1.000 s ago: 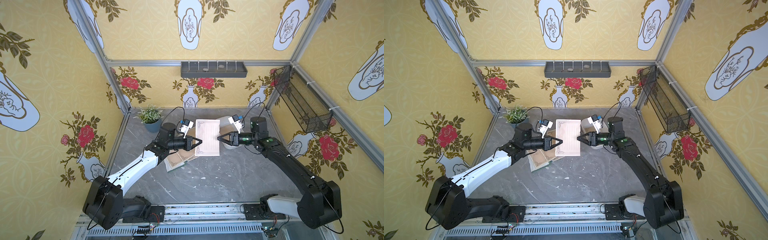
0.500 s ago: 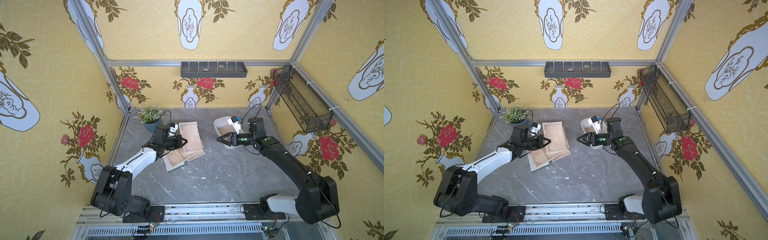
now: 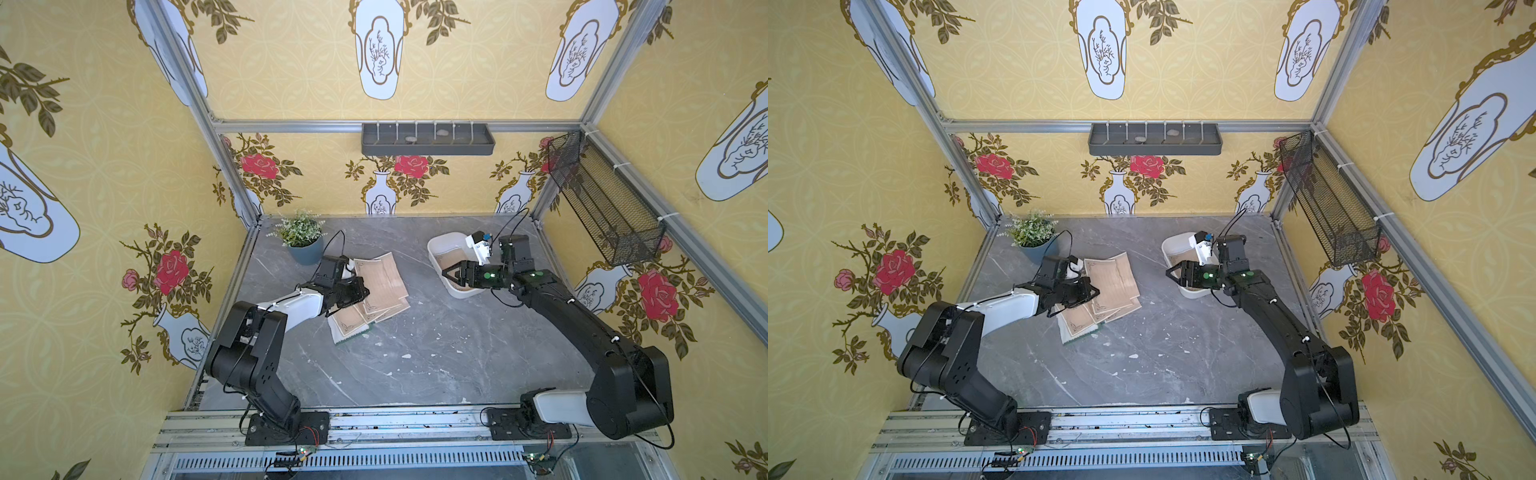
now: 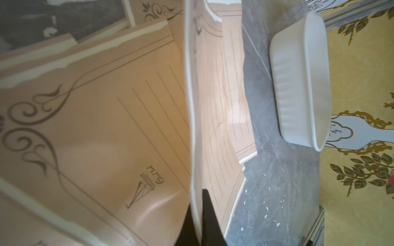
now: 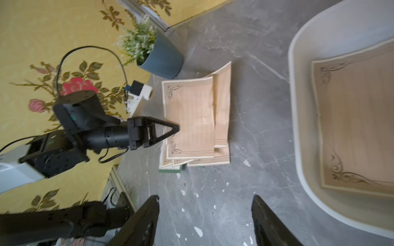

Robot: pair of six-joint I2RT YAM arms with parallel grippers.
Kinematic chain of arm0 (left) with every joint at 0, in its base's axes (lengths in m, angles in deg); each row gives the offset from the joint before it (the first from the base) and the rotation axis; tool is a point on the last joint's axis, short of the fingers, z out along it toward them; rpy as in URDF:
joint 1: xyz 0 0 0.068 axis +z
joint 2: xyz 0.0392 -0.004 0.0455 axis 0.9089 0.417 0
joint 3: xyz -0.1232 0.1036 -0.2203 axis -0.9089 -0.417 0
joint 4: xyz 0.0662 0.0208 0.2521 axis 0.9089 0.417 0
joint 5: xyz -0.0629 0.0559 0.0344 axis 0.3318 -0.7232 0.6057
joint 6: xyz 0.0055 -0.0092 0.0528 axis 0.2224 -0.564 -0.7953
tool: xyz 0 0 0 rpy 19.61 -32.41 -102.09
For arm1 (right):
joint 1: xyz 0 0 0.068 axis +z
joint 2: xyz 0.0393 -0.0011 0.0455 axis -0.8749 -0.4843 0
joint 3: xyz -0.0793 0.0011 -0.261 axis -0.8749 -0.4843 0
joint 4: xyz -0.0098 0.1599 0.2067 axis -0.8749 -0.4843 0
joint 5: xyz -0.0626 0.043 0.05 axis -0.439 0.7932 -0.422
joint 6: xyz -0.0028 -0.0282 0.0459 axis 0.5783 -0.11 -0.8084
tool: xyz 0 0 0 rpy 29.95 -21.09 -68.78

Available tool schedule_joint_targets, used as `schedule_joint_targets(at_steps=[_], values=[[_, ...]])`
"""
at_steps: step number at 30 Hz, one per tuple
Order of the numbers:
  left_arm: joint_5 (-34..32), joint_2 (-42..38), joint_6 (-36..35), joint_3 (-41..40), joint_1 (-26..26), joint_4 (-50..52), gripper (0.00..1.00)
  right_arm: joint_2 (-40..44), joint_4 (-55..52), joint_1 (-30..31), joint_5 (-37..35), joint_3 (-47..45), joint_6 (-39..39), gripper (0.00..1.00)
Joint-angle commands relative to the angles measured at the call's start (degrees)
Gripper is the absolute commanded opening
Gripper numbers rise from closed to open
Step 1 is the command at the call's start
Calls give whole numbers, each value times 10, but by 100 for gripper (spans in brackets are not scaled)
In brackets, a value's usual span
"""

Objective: Take out the stationery paper from the storage box
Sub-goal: Place the stationery paper at the center of the board.

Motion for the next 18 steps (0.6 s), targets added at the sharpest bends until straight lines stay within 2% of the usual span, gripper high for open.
schedule_joint_targets(at_steps=[1, 3, 6, 7, 11, 16, 18], values=[[-39, 6, -1, 4, 1, 16, 2, -14, -19, 0, -89, 12, -7, 69], [-52, 2, -3, 5, 1, 27, 12, -30, -23, 0, -116, 20, -9, 69], [-75, -17, -4, -2, 1, 39, 50, -61, -40, 1, -172, 43, -5, 70], [-83, -25, -5, -4, 1, 45, 59, -74, -47, 1, -196, 53, -2, 70], [-118, -58, -9, -7, 1, 80, 68, -129, -68, 4, -294, 93, 10, 70], [-152, -123, -11, -16, 1, 109, 68, -211, -83, 4, -395, 145, 18, 70], [-161, -157, -11, -21, 1, 115, 69, -254, -90, 2, -410, 170, 27, 69]])
